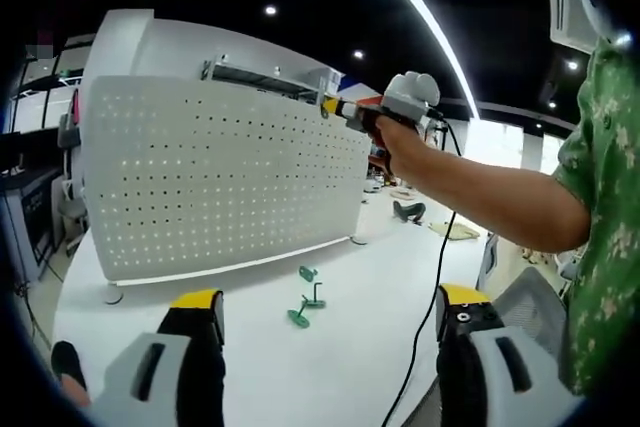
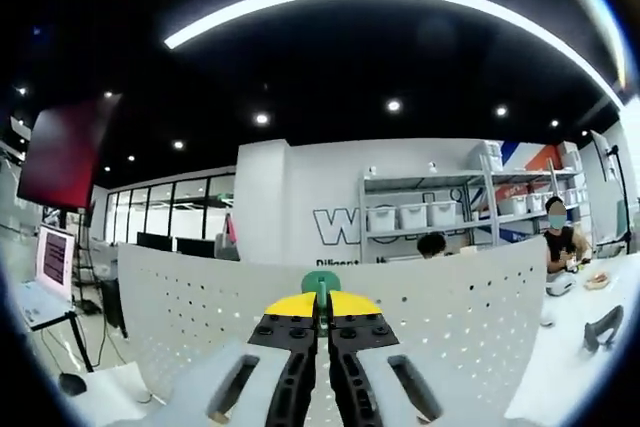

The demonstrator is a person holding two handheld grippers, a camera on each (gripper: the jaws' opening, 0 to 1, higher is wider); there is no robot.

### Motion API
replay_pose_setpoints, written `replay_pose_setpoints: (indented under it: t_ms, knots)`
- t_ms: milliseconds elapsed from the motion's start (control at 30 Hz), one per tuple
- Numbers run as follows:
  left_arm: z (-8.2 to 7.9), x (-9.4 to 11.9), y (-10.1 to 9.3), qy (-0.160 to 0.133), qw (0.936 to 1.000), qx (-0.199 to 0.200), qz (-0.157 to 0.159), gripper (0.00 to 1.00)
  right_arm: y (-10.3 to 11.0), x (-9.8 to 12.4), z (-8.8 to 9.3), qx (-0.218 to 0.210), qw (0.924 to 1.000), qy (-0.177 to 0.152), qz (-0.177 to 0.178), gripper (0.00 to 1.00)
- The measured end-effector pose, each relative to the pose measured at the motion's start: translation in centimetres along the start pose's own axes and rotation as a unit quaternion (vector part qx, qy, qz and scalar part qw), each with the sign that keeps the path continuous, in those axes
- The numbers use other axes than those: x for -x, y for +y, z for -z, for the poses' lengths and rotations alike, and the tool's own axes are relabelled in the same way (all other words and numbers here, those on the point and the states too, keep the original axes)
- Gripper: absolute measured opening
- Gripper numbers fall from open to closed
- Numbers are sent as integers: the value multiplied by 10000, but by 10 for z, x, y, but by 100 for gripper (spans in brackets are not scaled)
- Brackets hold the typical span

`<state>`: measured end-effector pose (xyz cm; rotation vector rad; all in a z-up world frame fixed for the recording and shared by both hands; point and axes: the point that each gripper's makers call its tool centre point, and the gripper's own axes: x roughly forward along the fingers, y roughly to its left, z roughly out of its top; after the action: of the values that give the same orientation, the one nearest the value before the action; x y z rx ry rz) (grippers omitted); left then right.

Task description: Insert the hook assembly into the mounting plate slot until the hook locks in place.

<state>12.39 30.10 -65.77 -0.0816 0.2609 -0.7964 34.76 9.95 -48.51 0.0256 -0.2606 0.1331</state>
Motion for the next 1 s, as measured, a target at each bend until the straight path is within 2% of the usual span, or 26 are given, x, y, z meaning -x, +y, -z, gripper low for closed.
replay_pose_setpoints:
  t_ms: [333, 1000]
  knots:
    - [0, -3, 4, 13, 10000, 11, 0, 89, -16, -17, 12, -4, 9999, 33, 154, 1]
    - [2, -10, 12, 107, 9999, 40, -24, 89, -21, -36, 25, -41, 9998, -19, 203, 1]
